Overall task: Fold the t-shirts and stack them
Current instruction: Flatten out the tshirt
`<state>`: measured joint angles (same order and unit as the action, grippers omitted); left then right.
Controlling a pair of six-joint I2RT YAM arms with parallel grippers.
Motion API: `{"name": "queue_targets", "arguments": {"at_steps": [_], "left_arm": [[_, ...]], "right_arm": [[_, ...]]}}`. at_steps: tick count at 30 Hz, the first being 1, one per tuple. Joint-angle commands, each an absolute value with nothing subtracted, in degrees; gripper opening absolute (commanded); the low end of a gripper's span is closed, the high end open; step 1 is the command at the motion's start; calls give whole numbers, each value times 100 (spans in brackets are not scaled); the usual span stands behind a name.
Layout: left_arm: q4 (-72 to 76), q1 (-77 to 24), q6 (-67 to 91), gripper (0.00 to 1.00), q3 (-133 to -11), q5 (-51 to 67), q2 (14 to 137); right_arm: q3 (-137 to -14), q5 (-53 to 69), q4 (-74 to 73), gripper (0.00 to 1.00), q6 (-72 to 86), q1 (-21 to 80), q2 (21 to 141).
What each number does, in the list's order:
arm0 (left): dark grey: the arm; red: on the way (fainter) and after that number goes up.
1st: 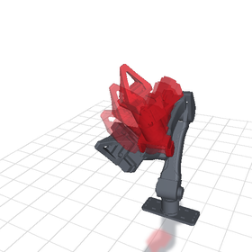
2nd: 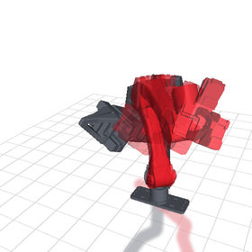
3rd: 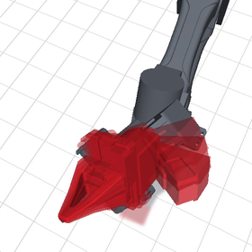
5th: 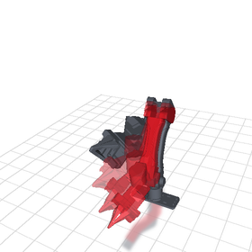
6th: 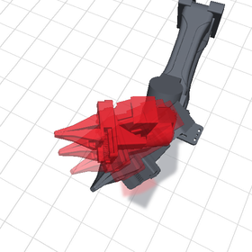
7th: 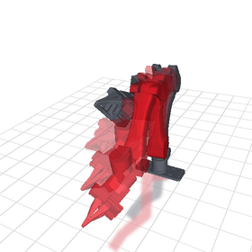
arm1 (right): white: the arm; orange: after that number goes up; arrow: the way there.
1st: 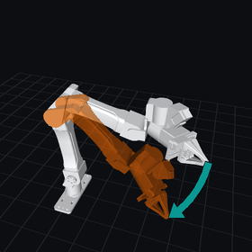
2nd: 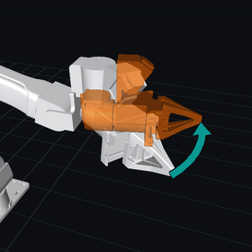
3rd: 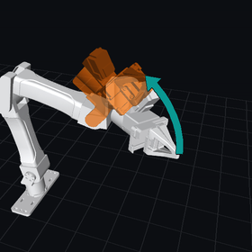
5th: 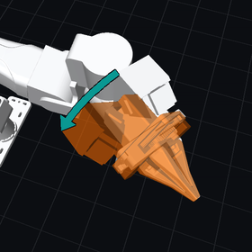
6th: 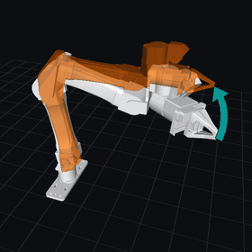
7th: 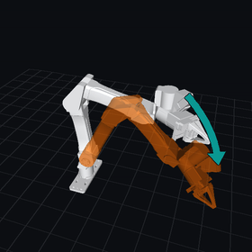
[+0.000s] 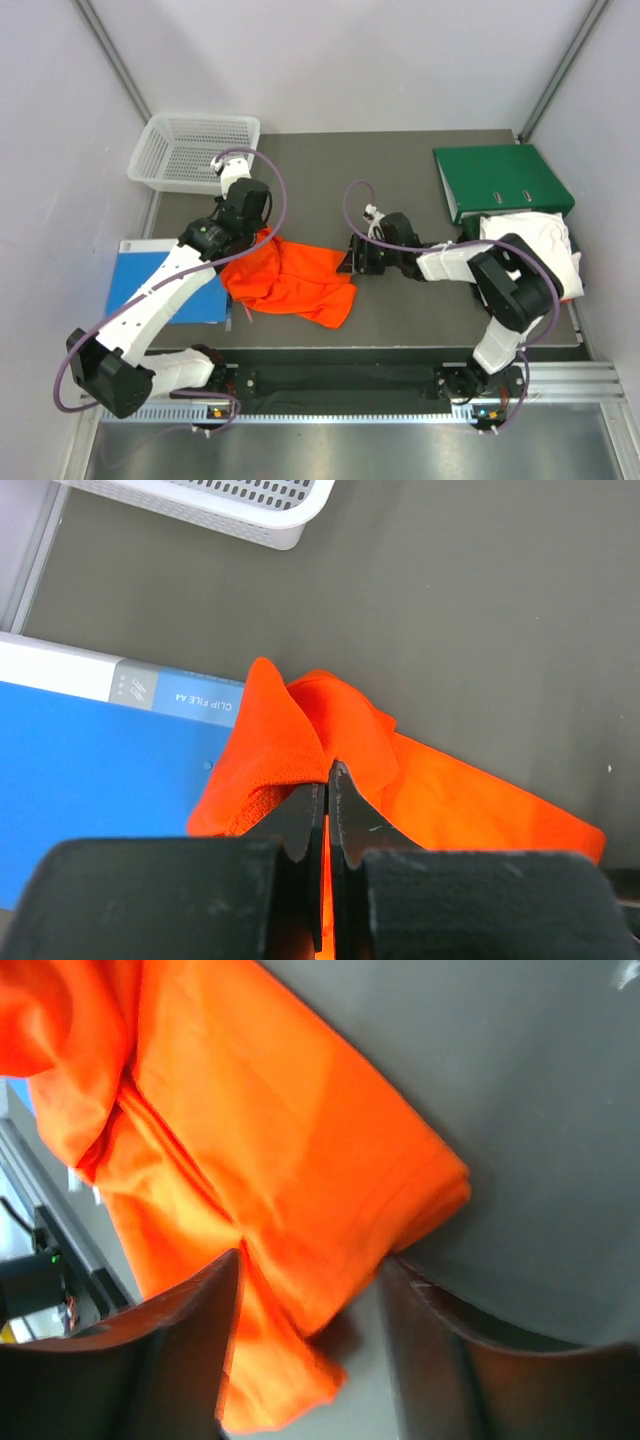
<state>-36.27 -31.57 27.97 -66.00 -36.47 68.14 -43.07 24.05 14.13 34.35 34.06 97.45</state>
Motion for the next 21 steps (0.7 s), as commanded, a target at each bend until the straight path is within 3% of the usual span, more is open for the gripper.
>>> {"name": "queue_targets", "arguments": {"at_steps": [1, 2, 3, 6, 15, 20, 21], "left_arm": [[-3384, -3103, 2777, 0, -6662, -3577, 6776], [-3375, -3094, 2769, 0, -6662, -3568, 6785], [-3392, -3085, 2742, 0, -6688, -3551, 6794], [-3462, -3059, 2681, 0, -6767, -3568, 6750], [-3551, -2866, 2575, 0, -6785, -3727, 6416], [-3717, -2751, 2916, 0, -6452, -3446, 6793], [-3753, -2760, 2988, 5, -6382, -3376, 6855]], "right_arm": [[-4666, 2478, 1583, 44, 3656, 3665, 10457], [-4885, 2496, 1478, 16, 3630, 3717, 10572], [-4965, 2487, 1294, 2, 3621, 3718, 10643], [-4826, 2050, 1152, 0, 3569, 3692, 10311], [-4499, 475, -708, 0, 2445, 2559, 7095], [-5220, 694, -1528, 0, 1644, 1873, 7619], [-5273, 738, -1555, 0, 1600, 1829, 7925]]}}
